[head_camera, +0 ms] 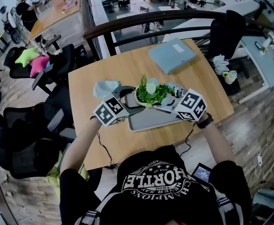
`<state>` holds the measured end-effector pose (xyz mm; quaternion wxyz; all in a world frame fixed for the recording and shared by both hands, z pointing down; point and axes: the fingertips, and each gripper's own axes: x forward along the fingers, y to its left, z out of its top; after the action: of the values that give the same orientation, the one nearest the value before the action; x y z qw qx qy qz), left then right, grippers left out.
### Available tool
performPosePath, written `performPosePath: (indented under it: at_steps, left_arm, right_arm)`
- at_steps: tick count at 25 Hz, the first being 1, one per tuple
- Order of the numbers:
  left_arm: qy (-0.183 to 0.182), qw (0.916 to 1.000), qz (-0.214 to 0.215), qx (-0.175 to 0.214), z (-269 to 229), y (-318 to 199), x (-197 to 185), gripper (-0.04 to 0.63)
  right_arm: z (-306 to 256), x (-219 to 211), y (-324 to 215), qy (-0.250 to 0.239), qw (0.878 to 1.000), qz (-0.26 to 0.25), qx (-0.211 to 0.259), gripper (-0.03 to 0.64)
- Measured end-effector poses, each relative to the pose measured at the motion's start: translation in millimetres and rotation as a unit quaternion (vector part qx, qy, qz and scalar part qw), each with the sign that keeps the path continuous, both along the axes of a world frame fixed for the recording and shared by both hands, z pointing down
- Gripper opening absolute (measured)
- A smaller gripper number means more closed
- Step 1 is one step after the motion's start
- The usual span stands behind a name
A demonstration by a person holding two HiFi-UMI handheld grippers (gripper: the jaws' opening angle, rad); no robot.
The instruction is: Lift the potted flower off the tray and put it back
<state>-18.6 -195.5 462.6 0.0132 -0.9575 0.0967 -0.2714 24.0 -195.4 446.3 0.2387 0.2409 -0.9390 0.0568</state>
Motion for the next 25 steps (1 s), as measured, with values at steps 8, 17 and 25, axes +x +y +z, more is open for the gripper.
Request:
performPosePath:
  at_steps: [8, 17, 25]
  left_arm:
    - [0.011, 0.9998, 0.013, 0.004, 6.5, -3.1, 22.1, 0.368]
    - [0.009, 0.9997, 0.022, 0.0, 23.0, -8.4, 40.7, 0.368]
    - [-0.009, 0.9994, 0.034, -0.005, 44.2, -18.7, 57.0, 0.368]
  right_arm:
    - [5.9, 21.7, -2.1, 0.01, 1.0, 0.014, -0.002, 0.376]
    - [22.9, 40.3, -6.7, 0.018, 0.999, 0.022, -0.015, 0.376]
    - [44.8, 56.9, -16.3, 0.023, 0.999, 0.034, -0.029, 0.374]
